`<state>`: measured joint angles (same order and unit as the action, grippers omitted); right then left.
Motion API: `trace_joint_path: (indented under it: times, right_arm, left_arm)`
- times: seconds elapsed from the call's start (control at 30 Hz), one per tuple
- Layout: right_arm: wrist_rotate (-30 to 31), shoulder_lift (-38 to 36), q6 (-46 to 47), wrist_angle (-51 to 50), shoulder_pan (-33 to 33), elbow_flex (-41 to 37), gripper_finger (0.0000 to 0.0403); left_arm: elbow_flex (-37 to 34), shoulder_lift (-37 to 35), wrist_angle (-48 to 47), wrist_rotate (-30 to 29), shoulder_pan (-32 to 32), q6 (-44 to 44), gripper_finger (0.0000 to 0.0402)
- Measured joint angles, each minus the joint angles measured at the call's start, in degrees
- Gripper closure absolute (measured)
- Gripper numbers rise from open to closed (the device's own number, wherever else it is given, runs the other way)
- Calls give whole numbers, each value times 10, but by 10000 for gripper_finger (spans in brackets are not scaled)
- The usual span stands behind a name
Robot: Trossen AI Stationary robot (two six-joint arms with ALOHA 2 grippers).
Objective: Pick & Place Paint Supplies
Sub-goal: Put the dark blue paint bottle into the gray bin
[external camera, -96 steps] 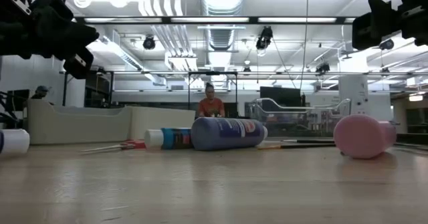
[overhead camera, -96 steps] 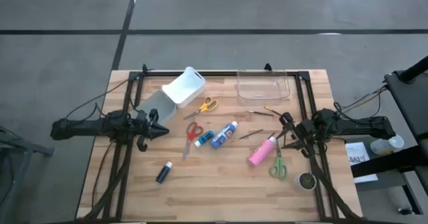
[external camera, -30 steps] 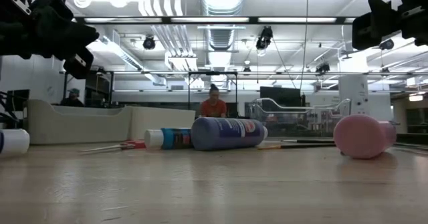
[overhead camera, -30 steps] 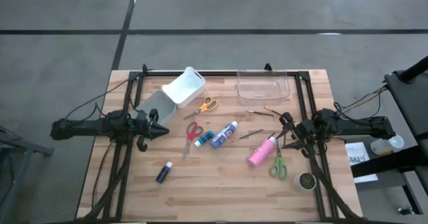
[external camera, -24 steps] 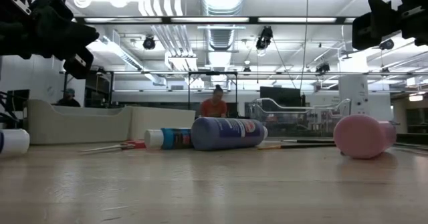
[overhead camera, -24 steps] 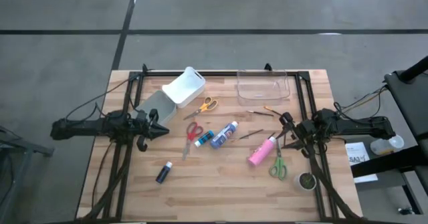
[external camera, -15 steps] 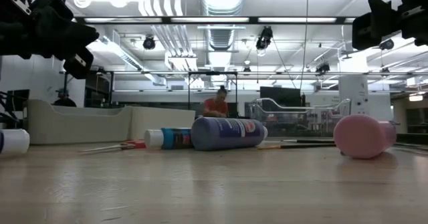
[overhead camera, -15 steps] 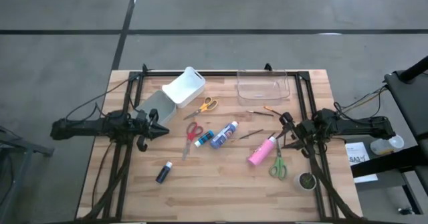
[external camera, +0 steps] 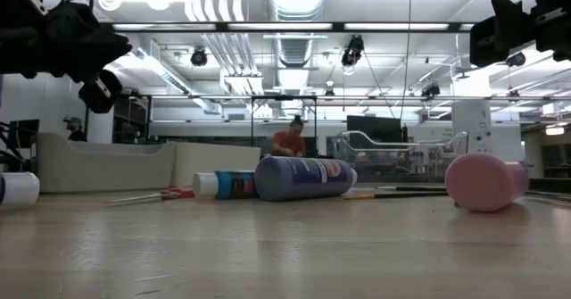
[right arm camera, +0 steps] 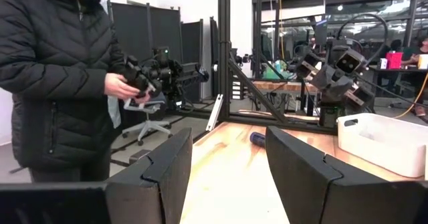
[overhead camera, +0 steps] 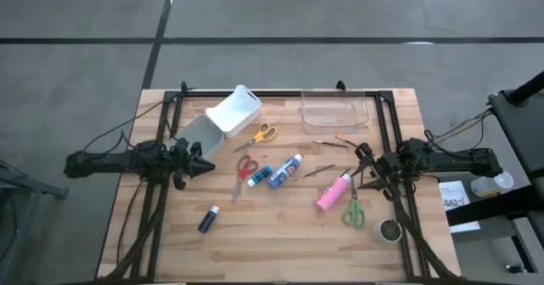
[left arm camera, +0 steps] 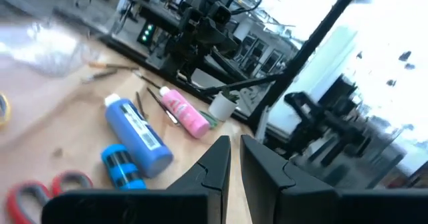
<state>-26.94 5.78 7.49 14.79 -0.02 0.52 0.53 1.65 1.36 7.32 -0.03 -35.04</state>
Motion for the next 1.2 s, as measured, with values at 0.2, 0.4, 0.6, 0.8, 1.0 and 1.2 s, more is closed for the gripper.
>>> trace_joint_path:
  times: [0.2, 0.4, 0.6, 0.8, 1.0, 1.2]
  right_arm:
    - [0, 0, 0, 0, 0, 0, 215]
    - [0, 0, 0, 0, 0, 0, 215]
    - [0, 0, 0, 0, 0, 0, 215]
    - [0, 0, 0, 0, 0, 0, 215]
    - [0, 0, 0, 0, 0, 0, 215]
    - [0, 0, 0, 0, 0, 0, 215]
  left_arm:
    - [61, 24, -66, 2, 0, -20, 356]
    - [163, 87, -161, -22, 0, 28, 356]
    - [262, 201, -268, -52, 0, -28, 356]
    - [378, 320, -370, -50, -6, -44, 356]
    - [460, 404, -463, -51, -33, -71, 356]
    - [486, 461, -521, -122, -103, -164, 356]
